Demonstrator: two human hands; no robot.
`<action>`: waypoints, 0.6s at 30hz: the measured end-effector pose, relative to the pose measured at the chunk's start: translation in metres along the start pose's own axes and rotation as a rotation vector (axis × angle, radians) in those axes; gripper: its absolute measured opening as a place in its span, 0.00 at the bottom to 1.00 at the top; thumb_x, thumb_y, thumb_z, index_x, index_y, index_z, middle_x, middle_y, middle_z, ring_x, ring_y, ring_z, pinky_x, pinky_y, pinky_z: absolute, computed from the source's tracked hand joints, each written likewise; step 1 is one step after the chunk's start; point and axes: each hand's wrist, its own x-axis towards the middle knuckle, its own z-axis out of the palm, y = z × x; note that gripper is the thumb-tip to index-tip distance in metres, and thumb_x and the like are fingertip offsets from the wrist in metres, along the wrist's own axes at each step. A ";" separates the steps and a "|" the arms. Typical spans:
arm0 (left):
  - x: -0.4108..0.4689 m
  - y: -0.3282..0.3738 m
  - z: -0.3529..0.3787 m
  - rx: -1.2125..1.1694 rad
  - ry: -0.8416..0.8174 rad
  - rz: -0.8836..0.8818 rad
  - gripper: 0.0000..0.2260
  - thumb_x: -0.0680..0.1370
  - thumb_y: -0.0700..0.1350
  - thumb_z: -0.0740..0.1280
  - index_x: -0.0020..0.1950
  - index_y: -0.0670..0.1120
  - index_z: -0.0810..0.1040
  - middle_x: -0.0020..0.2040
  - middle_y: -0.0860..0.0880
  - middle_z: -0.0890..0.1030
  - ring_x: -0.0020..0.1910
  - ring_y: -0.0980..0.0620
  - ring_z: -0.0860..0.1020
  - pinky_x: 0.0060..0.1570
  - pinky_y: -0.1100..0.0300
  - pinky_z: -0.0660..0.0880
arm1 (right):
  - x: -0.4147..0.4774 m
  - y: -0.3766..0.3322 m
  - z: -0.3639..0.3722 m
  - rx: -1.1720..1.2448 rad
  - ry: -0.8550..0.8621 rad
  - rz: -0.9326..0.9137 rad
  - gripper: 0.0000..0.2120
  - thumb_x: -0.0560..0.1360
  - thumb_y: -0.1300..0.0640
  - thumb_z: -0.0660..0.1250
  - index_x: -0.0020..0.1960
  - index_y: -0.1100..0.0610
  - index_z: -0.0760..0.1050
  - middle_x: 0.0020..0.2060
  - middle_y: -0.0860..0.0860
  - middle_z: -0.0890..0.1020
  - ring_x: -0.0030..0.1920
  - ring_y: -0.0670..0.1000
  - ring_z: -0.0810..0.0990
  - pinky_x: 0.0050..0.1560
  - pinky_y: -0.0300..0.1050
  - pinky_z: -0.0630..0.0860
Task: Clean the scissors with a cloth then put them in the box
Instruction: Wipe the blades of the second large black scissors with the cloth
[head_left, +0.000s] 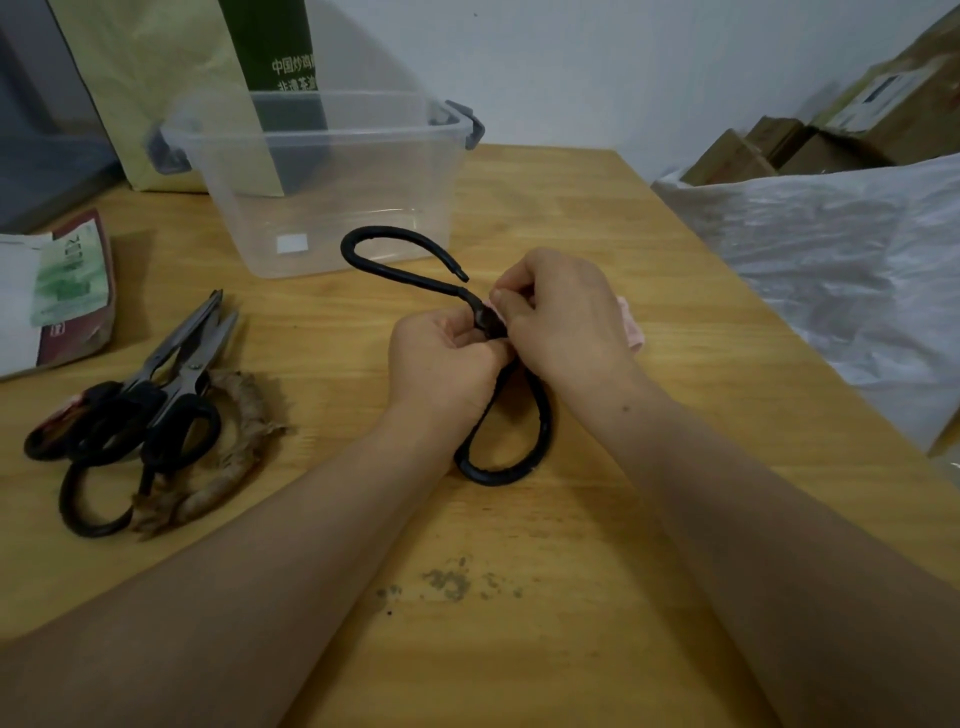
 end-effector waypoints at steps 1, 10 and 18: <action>0.000 0.000 0.000 -0.002 -0.004 -0.001 0.09 0.71 0.28 0.69 0.42 0.41 0.82 0.36 0.47 0.84 0.38 0.52 0.82 0.45 0.59 0.80 | 0.000 0.000 0.000 0.006 0.007 0.004 0.08 0.79 0.59 0.61 0.48 0.58 0.79 0.48 0.51 0.82 0.51 0.50 0.78 0.42 0.39 0.68; -0.002 0.004 0.002 -0.050 -0.013 -0.018 0.11 0.71 0.27 0.68 0.42 0.42 0.81 0.40 0.42 0.84 0.42 0.47 0.83 0.45 0.59 0.81 | 0.005 0.023 -0.012 0.525 -0.055 0.183 0.09 0.74 0.57 0.71 0.36 0.49 0.79 0.30 0.45 0.82 0.34 0.44 0.81 0.39 0.41 0.81; -0.001 0.003 0.002 -0.005 -0.002 0.015 0.11 0.72 0.28 0.67 0.45 0.43 0.81 0.37 0.49 0.84 0.38 0.54 0.83 0.40 0.66 0.79 | 0.002 0.018 -0.007 0.517 -0.128 0.150 0.05 0.68 0.56 0.77 0.35 0.52 0.82 0.34 0.57 0.84 0.38 0.61 0.84 0.42 0.59 0.82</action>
